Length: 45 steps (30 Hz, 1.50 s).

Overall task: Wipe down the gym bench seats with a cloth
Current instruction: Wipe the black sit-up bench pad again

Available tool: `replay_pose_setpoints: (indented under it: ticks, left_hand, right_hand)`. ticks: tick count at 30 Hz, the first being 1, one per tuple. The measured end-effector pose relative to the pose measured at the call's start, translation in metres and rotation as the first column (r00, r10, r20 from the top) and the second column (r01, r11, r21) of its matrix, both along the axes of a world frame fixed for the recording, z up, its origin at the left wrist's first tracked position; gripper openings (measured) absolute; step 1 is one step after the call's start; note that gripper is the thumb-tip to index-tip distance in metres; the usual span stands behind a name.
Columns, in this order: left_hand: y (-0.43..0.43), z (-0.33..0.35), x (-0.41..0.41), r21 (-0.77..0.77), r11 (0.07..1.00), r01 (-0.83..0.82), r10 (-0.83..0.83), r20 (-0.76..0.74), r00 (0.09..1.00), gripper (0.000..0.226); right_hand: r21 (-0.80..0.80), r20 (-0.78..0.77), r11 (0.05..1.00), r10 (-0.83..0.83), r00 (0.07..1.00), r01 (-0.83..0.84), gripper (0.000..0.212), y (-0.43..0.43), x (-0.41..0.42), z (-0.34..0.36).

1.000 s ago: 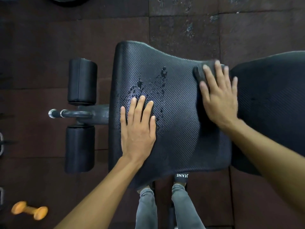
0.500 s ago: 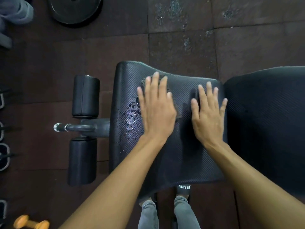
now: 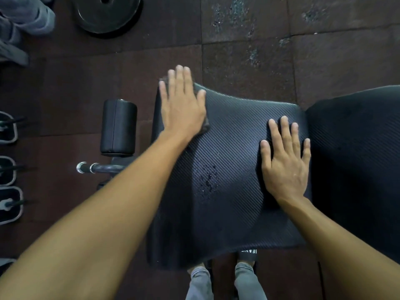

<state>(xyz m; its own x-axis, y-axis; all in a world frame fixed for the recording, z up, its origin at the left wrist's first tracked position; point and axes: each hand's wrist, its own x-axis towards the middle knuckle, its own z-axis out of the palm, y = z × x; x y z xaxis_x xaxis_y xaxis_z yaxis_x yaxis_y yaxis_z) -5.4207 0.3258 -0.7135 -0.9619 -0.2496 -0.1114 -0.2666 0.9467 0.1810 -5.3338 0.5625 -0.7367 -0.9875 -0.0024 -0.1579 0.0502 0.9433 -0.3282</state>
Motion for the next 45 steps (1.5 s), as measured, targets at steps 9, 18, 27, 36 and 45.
replay_pose_setpoints:
  ticks: [9,18,27,36,45]
  left_hand:
    - [-0.031,0.004,0.060,0.364,0.812,-0.457,0.455,0.096,0.885,0.067]
    - [-0.003,0.014,0.181,0.358,0.782,-0.511,0.516,0.089,0.852,0.064]
    - [0.047,0.015,0.290,0.047,0.972,-0.231,0.228,0.064,0.972,0.070]
    - [0.058,0.004,0.209,-0.077,0.836,0.543,-0.541,0.048,0.840,0.061]
    - [-0.019,0.004,0.082,0.126,0.991,-0.047,0.044,0.028,0.999,0.063]
  right_hand:
    - [0.049,0.027,0.999,0.001,1.000,-0.002,0.055,-0.001,0.000,0.002]
    - [0.032,0.054,0.999,0.028,0.998,-0.030,0.055,0.000,-0.001,0.003]
    - [0.019,0.012,0.999,0.026,1.000,-0.026,0.057,0.007,0.055,0.003]
    - [0.043,-0.021,0.999,0.008,1.000,-0.007,0.059,0.008,0.056,-0.005]
    - [0.045,-0.046,0.999,0.013,0.999,-0.011,0.059,0.009,0.055,-0.006]
